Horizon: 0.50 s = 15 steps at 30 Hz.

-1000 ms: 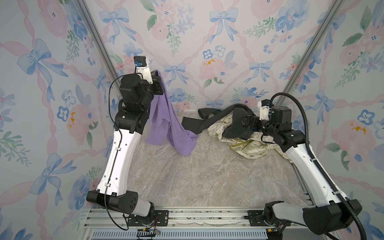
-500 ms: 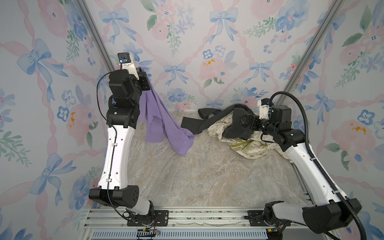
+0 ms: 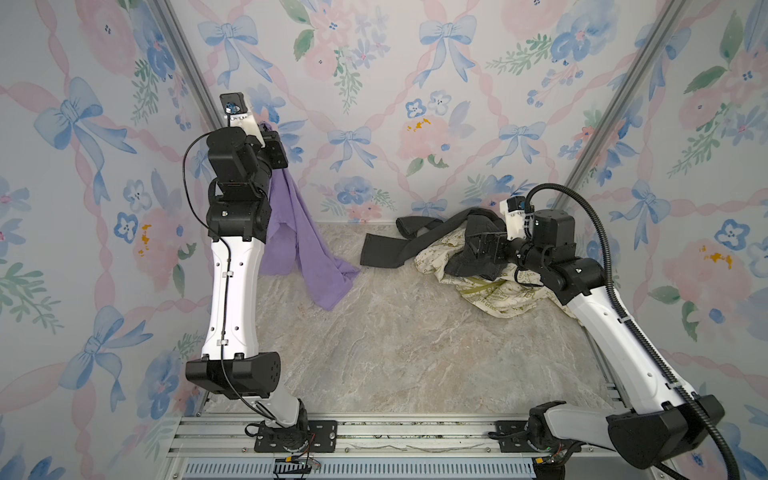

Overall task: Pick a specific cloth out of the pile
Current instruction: 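Carry the purple cloth with the left gripper away from the pile toward the near corner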

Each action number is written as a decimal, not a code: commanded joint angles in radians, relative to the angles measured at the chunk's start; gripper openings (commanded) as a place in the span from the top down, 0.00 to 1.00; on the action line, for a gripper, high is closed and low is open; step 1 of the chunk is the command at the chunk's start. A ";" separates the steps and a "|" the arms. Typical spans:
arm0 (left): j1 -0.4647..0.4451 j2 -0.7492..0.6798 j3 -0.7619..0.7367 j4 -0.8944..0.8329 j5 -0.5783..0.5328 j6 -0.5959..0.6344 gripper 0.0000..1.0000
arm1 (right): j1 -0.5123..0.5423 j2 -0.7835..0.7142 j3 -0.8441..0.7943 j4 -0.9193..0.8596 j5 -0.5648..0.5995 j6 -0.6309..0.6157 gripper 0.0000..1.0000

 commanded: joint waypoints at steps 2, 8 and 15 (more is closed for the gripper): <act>0.017 0.037 0.084 0.051 0.006 0.033 1.00 | 0.071 -0.016 0.024 -0.053 0.037 -0.041 0.03; 0.020 0.080 0.074 0.052 0.041 0.020 1.00 | 0.124 0.018 0.034 -0.033 0.059 -0.029 0.03; 0.019 0.086 -0.040 0.053 0.084 -0.014 1.00 | 0.161 0.071 0.087 -0.045 0.072 -0.037 0.03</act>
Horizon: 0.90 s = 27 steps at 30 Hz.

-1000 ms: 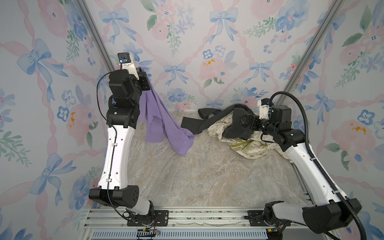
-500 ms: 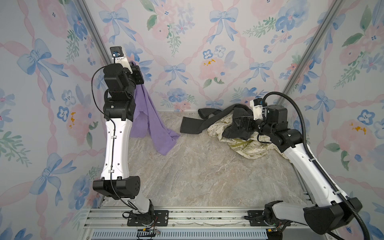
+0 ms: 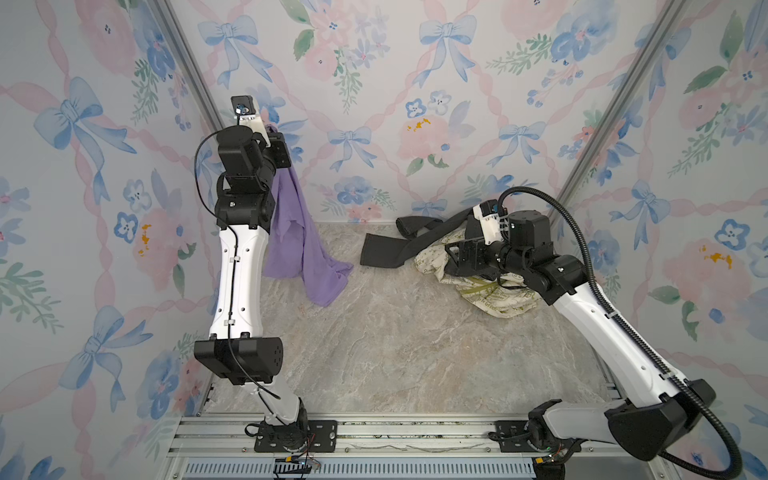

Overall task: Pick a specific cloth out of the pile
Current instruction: 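Carry the purple cloth with the left gripper away from the pile toward the near corner, then lower the purple cloth onto the table and open the left gripper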

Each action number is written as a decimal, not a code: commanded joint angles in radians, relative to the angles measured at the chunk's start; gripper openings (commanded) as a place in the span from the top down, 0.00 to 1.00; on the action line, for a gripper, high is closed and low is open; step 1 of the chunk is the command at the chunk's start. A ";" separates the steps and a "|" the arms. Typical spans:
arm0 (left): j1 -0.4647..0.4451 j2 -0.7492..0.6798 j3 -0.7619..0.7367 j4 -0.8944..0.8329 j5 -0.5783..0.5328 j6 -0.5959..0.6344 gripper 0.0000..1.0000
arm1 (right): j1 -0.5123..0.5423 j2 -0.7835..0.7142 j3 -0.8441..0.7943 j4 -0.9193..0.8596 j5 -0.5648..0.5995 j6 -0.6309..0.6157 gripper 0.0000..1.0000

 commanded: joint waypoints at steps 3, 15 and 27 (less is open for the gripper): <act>0.004 -0.013 -0.160 0.039 0.069 -0.062 1.00 | 0.040 0.016 0.033 -0.021 0.043 -0.008 0.03; 0.005 -0.042 -0.583 0.118 0.105 -0.165 1.00 | 0.067 0.037 0.065 -0.057 0.073 -0.010 0.03; 0.015 0.032 -0.808 0.193 0.139 -0.268 1.00 | 0.080 0.032 0.073 -0.115 0.130 -0.014 0.03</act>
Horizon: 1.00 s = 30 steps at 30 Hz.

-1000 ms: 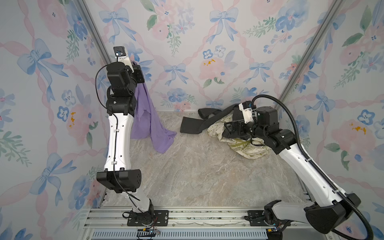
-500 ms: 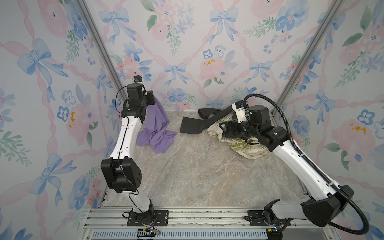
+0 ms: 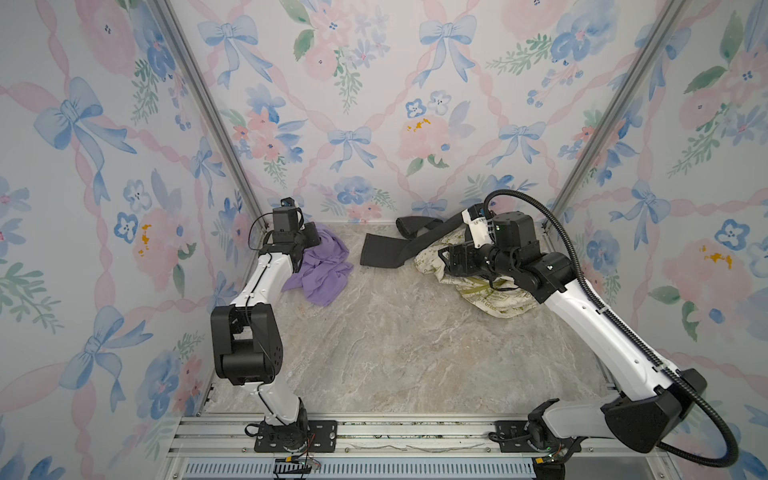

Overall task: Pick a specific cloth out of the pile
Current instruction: 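Lower the purple cloth onto the table and open the left gripper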

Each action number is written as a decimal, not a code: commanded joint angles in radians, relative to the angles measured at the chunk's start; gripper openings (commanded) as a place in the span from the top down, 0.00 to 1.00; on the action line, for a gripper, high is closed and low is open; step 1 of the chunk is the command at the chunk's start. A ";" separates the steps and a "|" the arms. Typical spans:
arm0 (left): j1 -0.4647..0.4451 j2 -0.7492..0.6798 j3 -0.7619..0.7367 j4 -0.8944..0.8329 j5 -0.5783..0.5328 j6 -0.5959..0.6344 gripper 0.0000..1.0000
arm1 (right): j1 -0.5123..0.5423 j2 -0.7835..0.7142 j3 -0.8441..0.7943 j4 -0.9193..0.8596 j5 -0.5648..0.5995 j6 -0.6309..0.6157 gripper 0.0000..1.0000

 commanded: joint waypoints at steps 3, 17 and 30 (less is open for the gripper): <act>0.009 0.056 -0.069 0.035 0.026 -0.056 1.00 | 0.011 -0.001 0.029 -0.050 0.036 -0.013 0.03; 0.045 0.040 -0.258 0.041 0.038 -0.081 0.90 | 0.014 0.053 0.042 -0.082 0.023 -0.018 0.03; 0.111 -0.189 -0.489 0.041 0.021 -0.050 0.80 | 0.015 0.079 0.042 -0.068 0.001 -0.044 0.03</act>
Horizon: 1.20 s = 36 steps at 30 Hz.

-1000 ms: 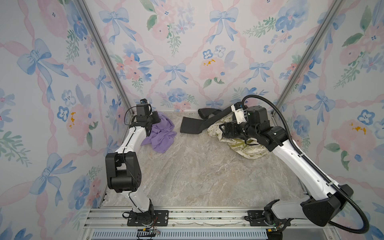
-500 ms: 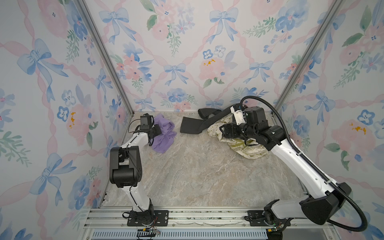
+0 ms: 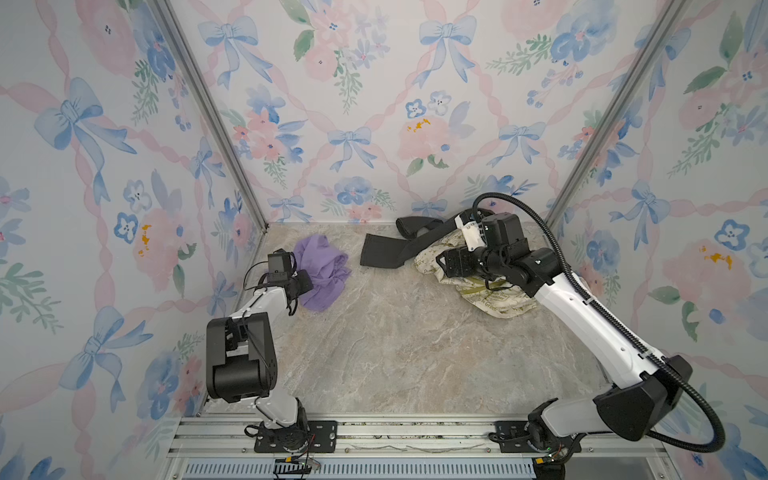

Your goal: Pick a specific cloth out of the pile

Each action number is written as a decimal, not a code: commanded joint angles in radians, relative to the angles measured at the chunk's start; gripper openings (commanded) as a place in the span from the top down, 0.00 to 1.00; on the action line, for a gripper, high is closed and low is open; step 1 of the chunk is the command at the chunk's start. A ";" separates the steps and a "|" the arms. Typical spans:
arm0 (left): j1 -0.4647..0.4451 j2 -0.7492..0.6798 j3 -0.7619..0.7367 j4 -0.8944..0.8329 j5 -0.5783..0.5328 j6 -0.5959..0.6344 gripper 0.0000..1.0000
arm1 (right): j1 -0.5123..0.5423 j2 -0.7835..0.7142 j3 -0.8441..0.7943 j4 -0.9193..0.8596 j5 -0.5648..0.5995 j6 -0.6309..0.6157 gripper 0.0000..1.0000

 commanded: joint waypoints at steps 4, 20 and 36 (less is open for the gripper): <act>0.023 -0.111 -0.065 0.004 0.023 0.011 0.62 | 0.013 0.008 0.016 0.008 -0.027 -0.013 0.03; 0.020 -0.659 -0.321 0.322 -0.109 0.052 0.02 | -0.108 -0.263 -0.311 0.266 0.185 0.064 0.03; -0.014 -0.543 -0.615 0.706 -0.313 0.101 0.02 | -0.429 -0.424 -1.043 0.798 0.286 -0.167 0.03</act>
